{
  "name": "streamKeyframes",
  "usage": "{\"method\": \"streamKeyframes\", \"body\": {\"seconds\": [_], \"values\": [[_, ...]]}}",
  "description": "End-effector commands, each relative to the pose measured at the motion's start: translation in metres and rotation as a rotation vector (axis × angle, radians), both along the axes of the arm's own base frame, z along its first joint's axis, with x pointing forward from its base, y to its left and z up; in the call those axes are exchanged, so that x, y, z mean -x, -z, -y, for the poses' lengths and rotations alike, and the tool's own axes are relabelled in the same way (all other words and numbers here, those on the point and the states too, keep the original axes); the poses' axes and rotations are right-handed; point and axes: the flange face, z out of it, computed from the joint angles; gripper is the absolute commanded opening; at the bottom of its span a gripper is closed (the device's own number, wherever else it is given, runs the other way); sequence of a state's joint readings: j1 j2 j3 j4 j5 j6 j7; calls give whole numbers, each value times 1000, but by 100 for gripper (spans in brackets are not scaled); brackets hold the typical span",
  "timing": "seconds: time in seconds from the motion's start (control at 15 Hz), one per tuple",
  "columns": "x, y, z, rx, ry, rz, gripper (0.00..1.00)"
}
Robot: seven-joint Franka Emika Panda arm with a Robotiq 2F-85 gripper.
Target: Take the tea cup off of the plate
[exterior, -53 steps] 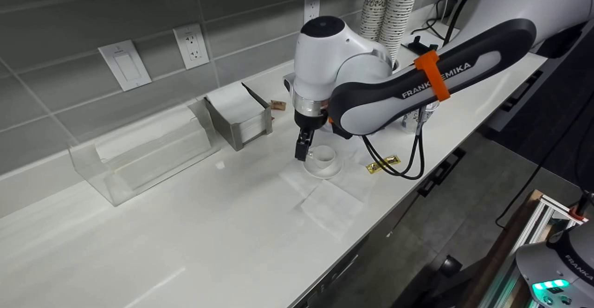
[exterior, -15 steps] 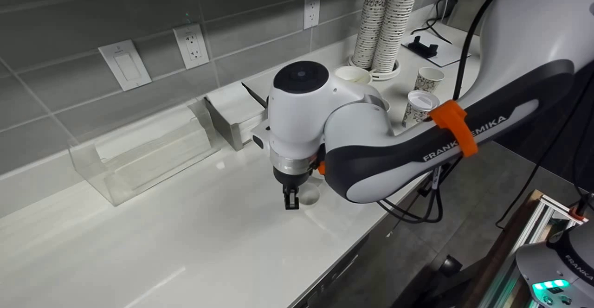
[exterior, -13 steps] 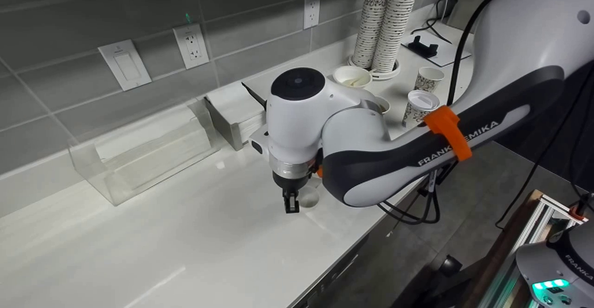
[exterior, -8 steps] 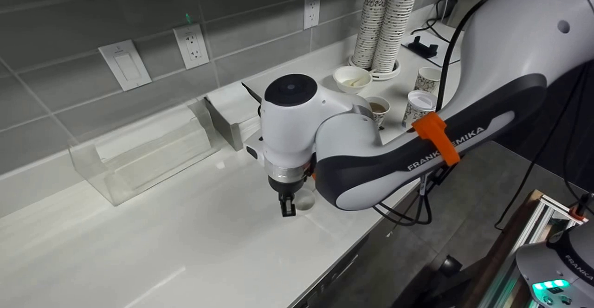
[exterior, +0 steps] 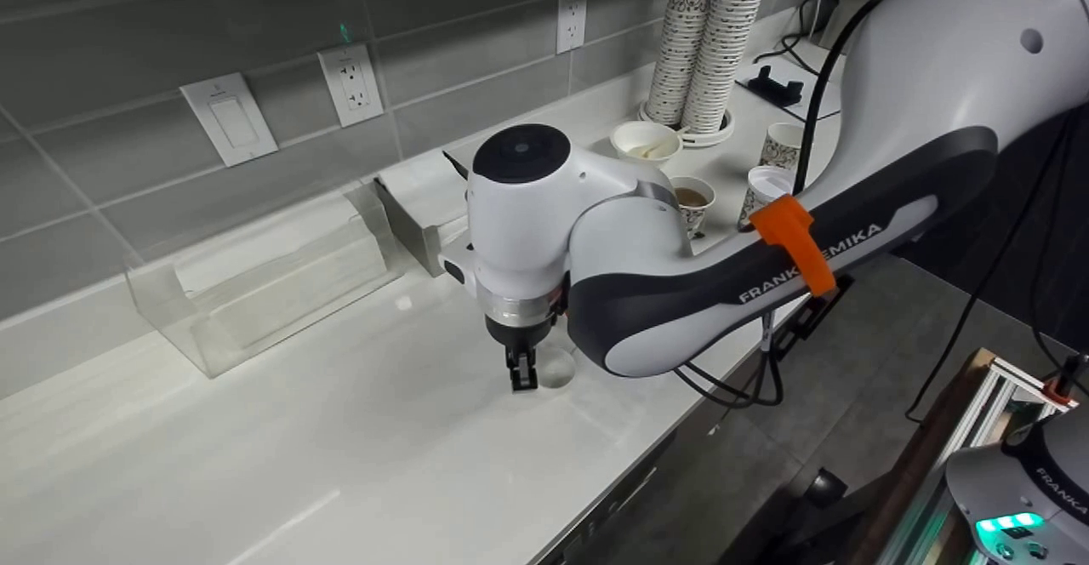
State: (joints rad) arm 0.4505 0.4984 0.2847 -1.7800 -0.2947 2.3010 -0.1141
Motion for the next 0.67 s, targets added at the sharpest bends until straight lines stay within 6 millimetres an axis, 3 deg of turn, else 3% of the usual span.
{"method": "streamKeyframes", "body": {"seconds": [0.0, 0.13, 0.27, 0.4, 0.6], "values": [[0, -38, 6, -26, 10, -3, 79], [-5, -58, 18, -70, 53, -9, 91], [-18, -84, 50, -97, 182, 18, 100], [-29, -103, 96, -91, 307, 23, 100], [-21, -120, 168, -58, 418, -15, 100]]}}
